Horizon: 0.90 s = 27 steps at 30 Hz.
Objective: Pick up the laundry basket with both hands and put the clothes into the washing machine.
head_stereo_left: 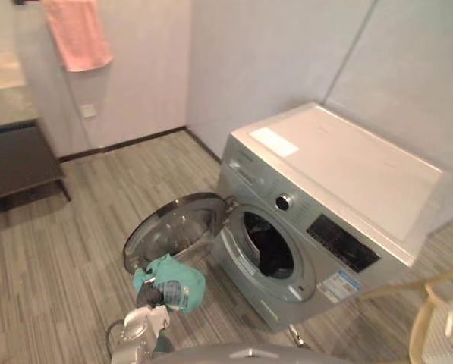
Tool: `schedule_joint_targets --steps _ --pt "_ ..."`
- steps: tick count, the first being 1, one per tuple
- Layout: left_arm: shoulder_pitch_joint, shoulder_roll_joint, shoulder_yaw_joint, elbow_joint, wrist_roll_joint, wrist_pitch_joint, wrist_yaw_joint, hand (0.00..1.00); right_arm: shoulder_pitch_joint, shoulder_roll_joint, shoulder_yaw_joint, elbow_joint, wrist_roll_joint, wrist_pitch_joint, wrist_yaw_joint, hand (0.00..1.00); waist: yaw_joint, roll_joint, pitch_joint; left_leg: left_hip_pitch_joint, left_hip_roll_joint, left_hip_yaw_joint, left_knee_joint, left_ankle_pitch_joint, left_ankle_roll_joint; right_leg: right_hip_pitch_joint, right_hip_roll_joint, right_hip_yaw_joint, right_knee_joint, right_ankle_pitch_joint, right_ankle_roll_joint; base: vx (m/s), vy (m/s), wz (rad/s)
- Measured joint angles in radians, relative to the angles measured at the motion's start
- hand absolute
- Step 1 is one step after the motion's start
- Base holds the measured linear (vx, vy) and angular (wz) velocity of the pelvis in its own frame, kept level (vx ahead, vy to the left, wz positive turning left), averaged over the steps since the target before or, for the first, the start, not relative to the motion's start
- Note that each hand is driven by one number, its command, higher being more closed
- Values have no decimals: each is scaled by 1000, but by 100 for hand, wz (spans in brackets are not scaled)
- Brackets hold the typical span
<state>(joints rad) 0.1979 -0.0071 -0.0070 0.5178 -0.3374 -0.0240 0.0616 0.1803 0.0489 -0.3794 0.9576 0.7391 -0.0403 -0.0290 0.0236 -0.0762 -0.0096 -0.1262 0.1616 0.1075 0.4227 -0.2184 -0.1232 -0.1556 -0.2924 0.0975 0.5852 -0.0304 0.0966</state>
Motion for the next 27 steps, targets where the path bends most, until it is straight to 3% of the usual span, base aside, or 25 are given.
schedule_joint_targets --steps 1,2,3,6,7,9,12,13,14,15,16,17,18,19,20,21,22,24,27 --pt "0 -4 0 1 0 -4 0 100 3 -3 -1 4 -1 1 0 0 -1 2 0 39 -4 42 -35 8 4 -9 -10 -133 37 -44 -32 48 121 -120" --pt "1 -11 1 6 0 -4 0 100 3 -11 0 5 -3 -1 -1 0 -5 17 -1 73 -2 97 -61 9 5 -6 -27 -277 52 -93 -40 21 91 -153" --pt "-3 -14 1 8 0 -5 0 100 1 -21 -6 4 -8 0 1 0 -11 25 -1 105 7 160 -87 10 3 -15 -10 -325 40 -132 -22 6 43 -147" --pt "-34 -7 5 87 -2 -9 -2 100 4 -29 -5 9 -40 0 6 0 -20 39 -13 158 11 255 -197 63 -7 -10 45 -364 -141 -142 -11 43 -54 -150" --pt "-59 -10 4 122 -2 -9 -2 100 -3 -34 -6 25 -39 1 6 0 -33 42 -14 169 17 254 -253 95 -6 -4 76 -369 -231 -114 12 89 -175 -94" --pt "-88 -30 -8 141 -2 -5 -4 100 -18 -66 -6 66 -40 0 5 0 -53 76 9 181 19 251 -335 130 5 -19 119 -355 -293 -59 -11 15 -126 -64" --pt "-105 -40 -29 180 -3 -4 -9 100 3 -74 -19 121 -39 6 3 0 -67 82 21 211 22 232 -341 138 13 17 136 -347 -324 -49 -15 -29 -26 -14" --pt "-102 -42 -29 180 -2 -4 -10 100 9 -75 -21 120 -39 5 2 0 -68 84 23 210 31 231 -315 135 8 35 140 -347 -332 -49 -16 -51 3 13" --pt "-97 -43 -25 176 -3 -4 -10 100 13 -74 -27 118 -39 4 0 0 -60 84 37 206 52 224 -229 108 -23 68 146 -347 -353 -64 -25 -82 13 5" --pt "-90 -48 -21 168 -3 -4 -10 100 24 -74 -27 119 -39 3 0 0 -56 84 44 194 65 221 -168 91 -22 82 148 -346 -358 -70 -18 -182 9 -21" --pt "-63 -51 1 142 -4 -4 -10 100 18 -72 -25 118 -39 1 0 0 -40 84 50 118 98 205 41 80 -15 94 150 -326 -364 -70 -18 -166 -13 -34" --pt "-53 -53 9 128 -6 -4 -10 100 15 -74 -25 117 -39 1 1 0 -34 83 54 77 111 175 128 89 0 100 155 -323 -376 -70 -18 -141 -19 -45" --pt "-40 -62 12 116 -11 -4 -10 100 12 -79 -21 116 -39 1 1 0 -25 102 59 24 127 117 226 113 33 123 173 -321 -421 -69 -20 3 -8 -59" --pt "-17 -65 11 103 -13 -5 -12 100 -7 -105 -14 113 -38 1 -1 0 0 154 62 -31 163 61 326 145 40 115 207 -322 -322 -100 -44 43 1 -60" --pt "-9 -61 19 82 -13 -6 -11 100 -15 -103 -6 102 -38 1 -2 0 1 144 74 -47 162 52 376 158 43 86 199 -322 -216 -132 -50 100 -64 -59" --pt "8 -47 39 51 -14 -7 -10 100 -7 -89 7 89 -39 3 -2 0 3 94 97 -93 141 28 479 195 45 86 164 -305 -179 -195 -43 27 -7 -49" --pt "37 -55 44 50 -15 -1 -11 100 -7 -93 4 81 -39 5 -2 0 9 108 94 -97 133 -1 486 156 72 83 168 -273 -188 -197 -44 12 18 -61" --pt "54 -57 44 60 -15 15 -12 100 -15 -94 4 58 -39 4 -1 0 0 124 100 -88 112 -2 314 67 62 78 167 -230 -249 -191 -34 -17 98 -66" --pt "53 -56 44 57 -16 15 -12 100 -3 -96 -3 63 -41 4 0 0 2 125 98 -17 60 -113 -20 63 42 45 159 -159 -322 -160 2 -23 183 -75"
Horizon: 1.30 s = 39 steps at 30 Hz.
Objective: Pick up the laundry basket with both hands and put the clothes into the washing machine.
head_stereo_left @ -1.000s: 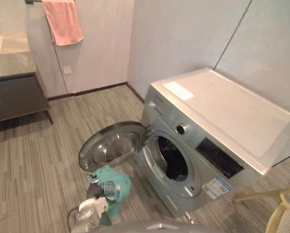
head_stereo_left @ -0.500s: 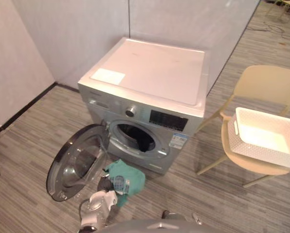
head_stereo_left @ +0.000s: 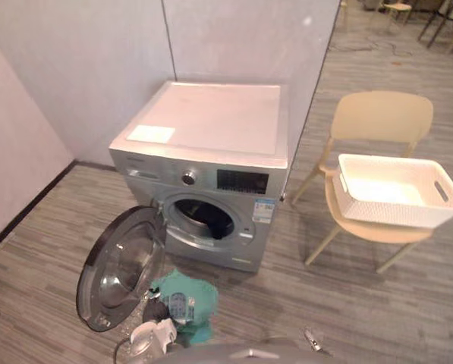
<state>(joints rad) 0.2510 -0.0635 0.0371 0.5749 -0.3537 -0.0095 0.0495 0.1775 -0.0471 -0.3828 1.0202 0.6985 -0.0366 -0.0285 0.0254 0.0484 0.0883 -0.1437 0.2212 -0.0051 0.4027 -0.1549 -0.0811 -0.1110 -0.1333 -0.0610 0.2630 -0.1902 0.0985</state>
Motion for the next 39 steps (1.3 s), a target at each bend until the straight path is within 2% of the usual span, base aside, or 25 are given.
schedule_joint_targets --steps 1,2,3,4,5,6,9,10,13,16,20,23,25,26,27,28,29,30,31,33,34,35,36,38,39 --pt "0 0 0 3 -2 0 0 100 2 -1 -2 0 0 0 0 0 -3 5 -1 16 -3 -9 -26 -4 -5 -1 -1 7 -17 16 9 -20 335 -81" --pt "2 -1 -10 11 -9 1 0 100 13 -12 -2 -5 -4 -3 -1 0 -4 41 -15 45 5 9 -92 -39 -13 14 16 19 -70 54 37 29 330 -78" --pt "0 7 -22 28 -14 1 -6 100 10 -22 -12 0 -27 2 -3 0 -11 57 -33 49 -2 28 -124 -11 -60 -1 9 38 -70 88 55 70 330 -59" --pt "-4 17 -19 31 -15 1 -5 100 14 -17 -13 0 -38 4 -1 0 -28 45 -32 51 -14 33 -136 -6 -49 -6 -1 39 -38 87 57 103 270 -16" --pt "-8 43 -36 30 -15 -1 -8 100 25 -3 -13 20 -48 6 1 0 -42 18 -34 63 -48 33 -174 4 -35 10 -17 41 -24 88 55 129 267 19" --pt "-7 71 -64 24 -15 -1 -12 100 41 14 -15 34 -55 14 -1 0 -38 -11 -42 73 -92 34 -209 15 -25 48 -27 43 -63 92 49 124 172 18" --pt "0 80 -97 22 -15 -3 -19 100 47 -2 -13 52 -69 14 4 0 -36 -9 -55 77 -135 45 -255 30 -9 58 -57 48 -143 115 61 107 130 -11" --pt "1 85 -103 22 -15 -3 -21 100 44 -6 -12 56 -77 14 5 0 -35 4 -52 83 -146 64 -273 41 -7 52 -69 54 -153 117 64 153 96 -18" --pt "-1 86 -111 24 -16 -4 -21 100 42 -22 9 57 -78 14 8 0 -34 9 -57 93 -156 79 -283 53 -4 47 -73 67 -171 130 82 190 60 -20" --pt "-16 96 -125 26 -16 -11 -21 100 40 -23 21 58 -102 14 24 0 -35 3 -55 92 -157 76 -288 52 -3 54 -73 57 -194 137 86 169 5 -2" --pt "-48 107 -150 29 -15 -21 -33 100 32 -22 18 79 -118 19 31 0 -36 -21 -62 95 -163 57 -289 43 10 78 -79 19 -207 148 86 101 5 14" --pt "-48 107 -178 45 -15 -21 -36 100 17 -22 15 95 -117 20 31 0 -37 -23 -60 113 -169 53 -283 32 29 58 -87 19 -113 147 86 13 52 9" --pt "-45 103 -185 49 -15 -20 -38 100 16 -16 7 88 -114 19 32 0 -35 -14 -51 138 -170 48 -280 19 40 -7 -92 30 83 136 61 -61 101 18" --pt "-47 103 -181 44 -15 -20 -38 100 18 -5 -11 67 -108 18 32 0 -39 -26 -36 165 -178 30 -272 5 49 -56 -103 39 243 148 -6 -83 84 32" --pt "-37 101 -173 42 -15 -20 -37 100 25 2 -13 49 -105 18 32 0 -42 -22 -29 182 -178 28 -244 -18 58 -91 -105 51 356 190 -56 -58 87 29" --pt "-28 99 -172 42 -15 -20 -37 100 29 2 -12 46 -104 17 33 0 -41 -26 -23 188 -177 26 -231 -32 61 -109 -105 54 399 220 -62 -35 94 14" --pt "-16 98 -166 39 -14 -17 -35 100 39 8 -12 37 -96 17 32 0 -33 -29 -26 206 -173 25 -215 -51 73 -129 -105 53 463 241 -51 -2 74 0" --pt "-14 100 -154 34 -14 -14 -33 100 44 14 -11 27 -95 17 32 0 -31 -30 -28 211 -171 25 -210 -58 71 -138 -105 46 490 219 -42 9 49 -4" --pt "-19 101 -130 21 -14 -13 -30 100 49 30 -10 10 -92 15 31 0 -32 -51 -19 214 -165 26 -212 -63 70 -170 -94 -12 516 98 -44 14 -6 -4" --pt "-24 96 -125 22 -14 -11 -30 100 45 31 -1 10 -75 13 31 0 -36 -52 -17 213 -152 28 -214 -62 72 -167 -70 -73 460 51 -37 39 -57 -7" --pt "-28 91 -126 22 -14 -11 -30 100 44 32 1 9 -75 12 31 0 -34 -54 -17 213 -144 33 -214 -67 64 -153 -51 -117 380 38 -38 98 -128 -7" --pt "-35 88 -126 22 -13 -11 -30 100 48 39 8 10 -75 11 30 0 -36 -68 -19 212 -147 35 -214 -73 48 -118 -34 -151 241 52 -43 156 -197 1" --pt "-50 86 -125 35 -12 -11 -30 100 60 48 3 20 -69 11 28 0 -36 -93 -24 213 -157 30 -214 -78 27 -71 -30 -175 130 34 -62 165 -211 4" --pt "-67 57 -132 52 -3 -9 -31 100 57 33 -9 18 -66 9 27 0 -39 -50 -22 216 -119 25 -230 -75 6 -46 14 -203 84 44 -66 166 -174 9" --pt "-70 45 -132 54 4 -9 -32 100 58 28 -15 18 -66 9 27 0 -36 -46 -22 220 -106 26 -238 -70 -1 -41 29 -205 68 47 -71 212 -134 4"
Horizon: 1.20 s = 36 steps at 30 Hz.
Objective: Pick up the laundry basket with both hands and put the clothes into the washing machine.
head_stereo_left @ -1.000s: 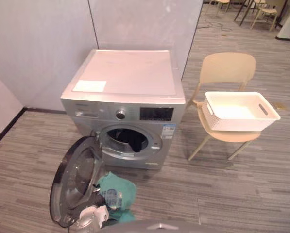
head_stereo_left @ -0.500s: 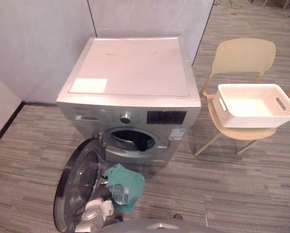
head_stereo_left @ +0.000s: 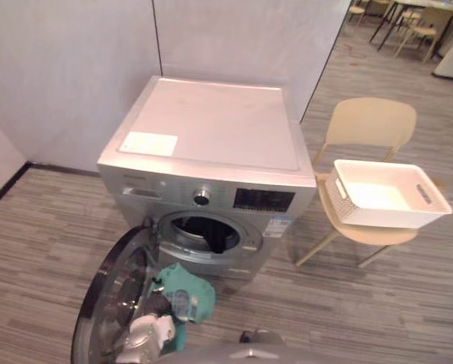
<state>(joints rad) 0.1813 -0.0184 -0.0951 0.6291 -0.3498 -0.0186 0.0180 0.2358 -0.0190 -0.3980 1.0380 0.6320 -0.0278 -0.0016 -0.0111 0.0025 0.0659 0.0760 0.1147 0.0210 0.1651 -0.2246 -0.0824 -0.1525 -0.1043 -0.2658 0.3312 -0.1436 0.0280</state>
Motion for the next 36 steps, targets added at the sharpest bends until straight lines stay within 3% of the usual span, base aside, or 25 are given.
schedule_joint_targets --steps 1,5,7,8,9,10,11,12,14,16,17,21,23,25,26,30,32,36 --pt "-4 -12 -1 0 2 0 0 100 -2 -8 -1 0 0 0 -1 0 6 25 -13 18 19 6 -20 12 -15 16 24 -6 -31 5 -7 243 -111 -8" --pt "-13 0 -5 14 1 -1 -1 100 -15 -2 -6 24 -2 1 -1 0 8 15 -16 14 36 6 32 31 -30 82 52 -23 -96 3 -16 200 -82 7" --pt "-20 10 -6 13 1 -1 -2 100 -19 4 -12 40 -1 2 -1 0 15 -5 -16 -64 27 4 207 31 -31 106 40 -23 -114 5 -17 111 -36 8" --pt "-19 9 2 12 1 -1 -2 100 -21 3 -13 38 -1 2 0 0 17 0 0 -128 30 -3 381 41 -47 137 40 -26 -123 5 -18 96 -12 -1" --pt "-19 2 12 10 1 0 -1 100 -24 -7 -6 34 -2 2 0 0 22 10 20 -186 32 -25 536 91 -81 173 39 -23 -132 4 -19 67 11 -8" --pt "-18 0 15 10 1 0 -1 100 -24 -12 -4 33 -2 3 -1 0 28 5 32 -211 32 -30 602 127 -84 191 35 -17 -137 3 -19 61 54 -20" --pt "-12 0 17 4 0 0 -1 100 -26 -18 7 29 -2 3 -1 0 37 8 32 -245 33 -34 679 137 -71 201 26 -8 -139 2 -21 28 72 -24" --pt "-5 -1 14 -17 0 1 -1 100 -31 -23 14 20 -2 3 -2 0 38 14 34 -266 37 -24 696 106 -46 205 20 -1 -141 1 -20 16 108 -30" --pt "4 -8 14 -67 -1 1 -2 100 -42 -21 25 -18 -2 3 -3 0 37 17 38 -269 59 9 548 69 -5 204 -1 28 -141 -1 -4 4 142 -30" --pt "6 -12 14 -69 -1 -1 -4 100 -42 -21 37 -45 -2 3 -2 0 36 24 35 -232 56 8 344 97 15 198 -7 42 -135 -14 14 18 240 -23" --pt "12 -14 13 -64 -1 0 -4 100 -50 -23 42 -44 -2 1 -3 0 35 39 24 -177 46 -2 195 76 -12 169 -12 66 -117 -23 41 33 317 -19" --pt "7 29 1 -31 0 0 -3 100 -67 -1 58 -42 -7 1 -3 0 35 -5 35 -173 -23 46 118 74 9 130 -75 103 -125 13 85 20 217 -17" --pt "15 48 -24 -28 -1 0 -2 100 -64 -3 79 -51 -7 -1 -2 0 33 -8 35 -165 -45 71 89 82 21 107 -96 128 -116 13 88 24 161 -26" --pt "3 49 -52 -37 -1 -2 -2 100 -65 -14 103 -80 -9 -12 -2 0 26 5 46 -190 -54 94 95 85 26 58 -109 152 -78 8 95 8 79 -26" --pt "-14 49 -70 -69 -3 -2 2 100 -77 -27 119 -91 -9 -16 -1 0 17 -1 73 -217 -53 105 119 84 26 19 -114 160 -39 3 102 -61 -2 -20" --pt "-145 40 -141 -170 -23 -15 13 100 -152 -54 149 -136 -5 -19 -4 0 16 26 187 -389 -10 117 282 54 20 -163 -93 184 120 -32 92 -143 -60 -13" --pt "-247 27 -166 -189 -42 -26 31 100 -184 -69 208 -179 0 -26 -9 0 17 10 244 -499 33 112 414 2 13 -278 -67 201 247 -79 77 -207 -93 -22" --pt "-395 7 -202 -199 -51 -27 63 100 -206 -68 243 -270 19 -38 -32 0 6 -20 297 -682 58 77 568 -42 8 -461 -64 204 420 -136 61 -166 -92 3"
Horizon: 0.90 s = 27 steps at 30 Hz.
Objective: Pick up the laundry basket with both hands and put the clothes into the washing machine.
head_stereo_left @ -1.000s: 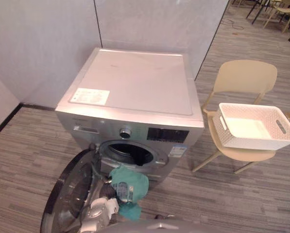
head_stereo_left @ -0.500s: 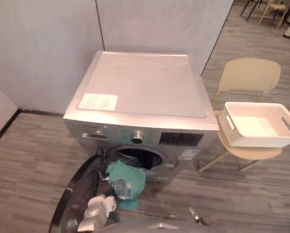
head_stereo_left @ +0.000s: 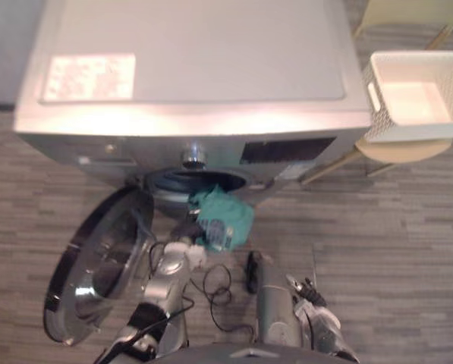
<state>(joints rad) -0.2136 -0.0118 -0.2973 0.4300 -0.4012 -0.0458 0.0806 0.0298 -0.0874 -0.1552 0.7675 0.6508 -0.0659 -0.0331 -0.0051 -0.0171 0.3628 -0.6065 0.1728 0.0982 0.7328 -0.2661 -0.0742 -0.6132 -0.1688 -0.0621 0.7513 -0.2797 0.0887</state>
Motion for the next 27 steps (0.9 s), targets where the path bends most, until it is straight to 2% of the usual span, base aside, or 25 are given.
schedule_joint_targets --steps 2,4,6,12,21,27 --pt "-84 -9 2 -1 -10 -2 27 100 -25 -4 7 -48 34 -9 -4 0 -3 -2 41 -103 12 -22 94 -17 4 -96 1 0 95 -23 -10 -147 -61 1" --pt "-148 -7 32 -7 -13 -5 60 100 -49 -4 8 -94 61 -29 -15 0 -4 -2 60 -198 27 -40 171 -31 -6 -188 9 3 169 -39 -20 -161 -52 -12" --pt "-232 -4 91 -20 -31 -9 102 100 -67 -3 8 -156 93 -52 -23 0 2 -5 80 -313 49 -56 260 -50 -13 -305 24 13 257 -57 -31 -102 -69 -20" --pt "-374 49 264 -79 -42 -37 194 100 -77 11 3 -244 139 -92 -39 0 -9 -8 117 -500 90 -89 393 -72 -28 -496 64 23 383 -74 -46 -96 -86 -21" --pt "-595 146 389 -109 -70 -44 305 100 -71 37 -15 -249 157 -106 -40 0 -28 -25 141 -654 111 -114 439 -64 -33 -641 87 17 412 -59 -54 -61 -35 -11" --pt "-857 265 414 -84 -136 -60 374 100 -52 40 -14 -280 178 -105 -39 0 -42 -42 152 -737 122 -130 457 -57 -38 -709 100 0 411 -39 -62 -4 4 -10"
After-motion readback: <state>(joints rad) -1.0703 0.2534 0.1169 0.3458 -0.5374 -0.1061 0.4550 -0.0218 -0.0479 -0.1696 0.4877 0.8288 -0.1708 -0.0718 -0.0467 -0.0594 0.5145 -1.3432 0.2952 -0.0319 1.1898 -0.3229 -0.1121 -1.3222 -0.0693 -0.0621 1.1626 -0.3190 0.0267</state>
